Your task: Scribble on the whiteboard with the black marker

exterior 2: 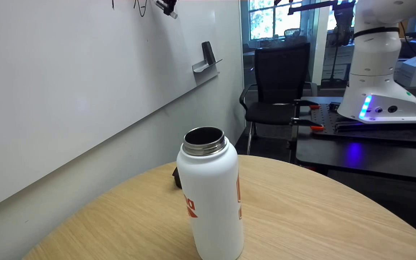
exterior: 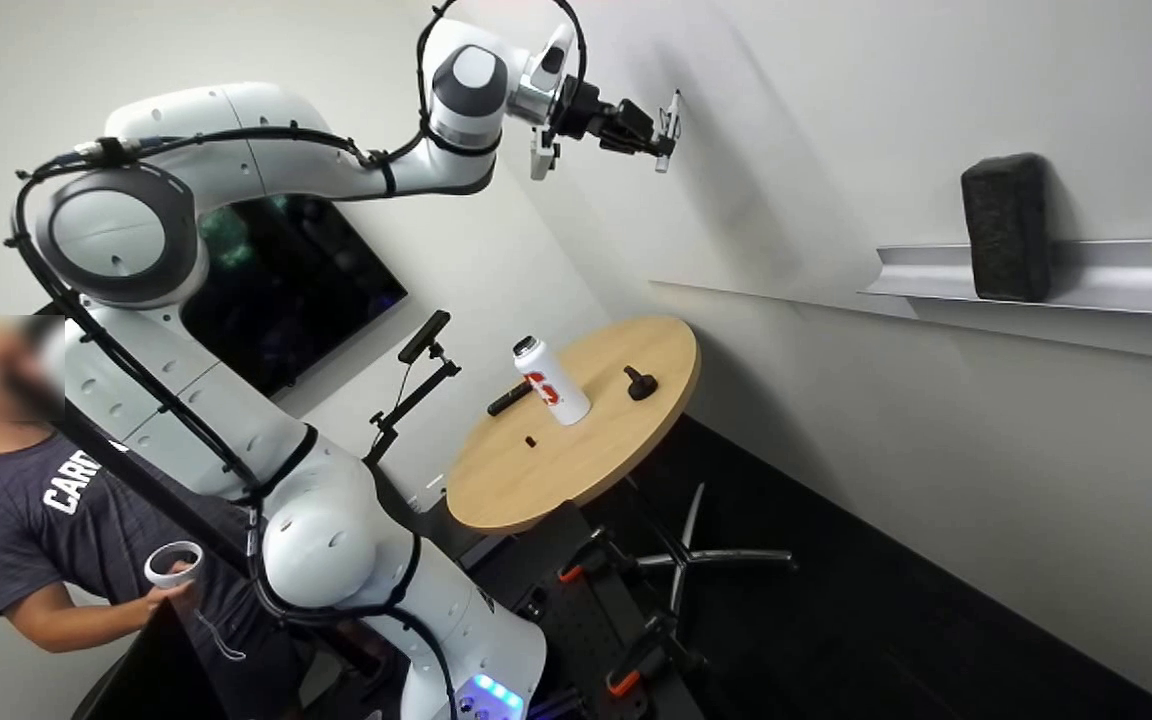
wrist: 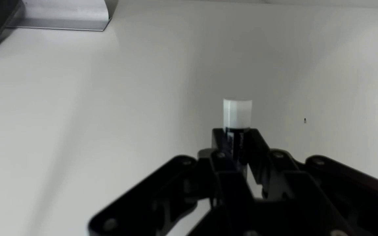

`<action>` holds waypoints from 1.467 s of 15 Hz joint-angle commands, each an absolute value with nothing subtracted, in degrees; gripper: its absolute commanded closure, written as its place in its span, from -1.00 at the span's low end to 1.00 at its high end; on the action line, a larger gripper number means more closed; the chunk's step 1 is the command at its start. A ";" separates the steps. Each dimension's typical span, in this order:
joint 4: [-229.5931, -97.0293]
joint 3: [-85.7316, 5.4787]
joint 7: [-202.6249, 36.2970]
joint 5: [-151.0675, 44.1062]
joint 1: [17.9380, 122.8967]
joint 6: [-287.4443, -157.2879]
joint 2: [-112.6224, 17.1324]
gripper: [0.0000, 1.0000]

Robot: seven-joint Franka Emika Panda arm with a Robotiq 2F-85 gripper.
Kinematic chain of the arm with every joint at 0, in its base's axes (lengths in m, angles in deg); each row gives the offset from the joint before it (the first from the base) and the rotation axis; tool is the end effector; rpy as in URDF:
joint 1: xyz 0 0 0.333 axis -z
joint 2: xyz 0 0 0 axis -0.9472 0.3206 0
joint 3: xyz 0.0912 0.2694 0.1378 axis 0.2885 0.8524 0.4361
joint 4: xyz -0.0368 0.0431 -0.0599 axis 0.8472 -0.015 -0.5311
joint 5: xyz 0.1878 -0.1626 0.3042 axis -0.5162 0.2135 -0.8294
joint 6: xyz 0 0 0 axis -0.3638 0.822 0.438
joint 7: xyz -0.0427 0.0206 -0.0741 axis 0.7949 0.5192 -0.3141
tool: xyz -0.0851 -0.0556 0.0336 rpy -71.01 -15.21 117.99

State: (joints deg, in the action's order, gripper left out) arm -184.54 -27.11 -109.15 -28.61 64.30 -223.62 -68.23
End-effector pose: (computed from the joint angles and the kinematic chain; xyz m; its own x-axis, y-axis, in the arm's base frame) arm 0.5543 0.1563 0.5464 0.8394 0.0791 0.5377 -0.0385 -0.9782 0.2040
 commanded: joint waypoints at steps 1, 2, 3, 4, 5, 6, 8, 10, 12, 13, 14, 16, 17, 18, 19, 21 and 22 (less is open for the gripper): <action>-182.91 -27.33 -105.98 -31.17 64.79 -221.77 -66.20 0.90; -182.90 -27.25 -105.06 -31.50 64.66 -221.23 -65.83 0.90; -182.92 -27.25 -104.14 -31.78 64.57 -220.66 -65.56 0.90; -182.92 -27.28 -103.03 -32.19 64.46 -220.04 -65.25 0.90; -182.94 -27.30 -101.65 -32.69 64.31 -219.69 -64.91 0.90; -182.91 -27.21 -100.37 -32.87 64.09 -219.26 -64.62 0.90; -182.84 -27.06 -98.60 -32.85 63.67 -219.16 -64.51 0.90; -182.79 -26.81 -98.38 -31.65 63.20 -219.43 -65.24 0.90; -182.27 -26.37 -98.64 -30.59 62.65 -219.69 -65.84 0.90; -181.82 -26.12 -98.83 -29.92 62.34 -219.64 -66.02 0.90; -181.27 -25.76 -98.78 -29.21 62.03 -219.65 -66.17 0.90; -180.26 -25.13 -98.47 -28.37 61.37 -219.52 -66.28 0.90; -179.71 -24.83 -98.19 -28.21 61.02 -219.46 -66.18 0.90; -179.04 -24.42 -97.81 -28.13 60.73 -219.25 -65.73 0.90; -178.69 -24.09 -97.40 -28.04 60.46 -219.24 -65.41 0.90; -178.19 -23.58 -96.08 -28.53 59.81 -218.75 -64.50 0.90; -178.13 -23.43 -95.26 -29.08 59.56 -218.16 -63.97 0.90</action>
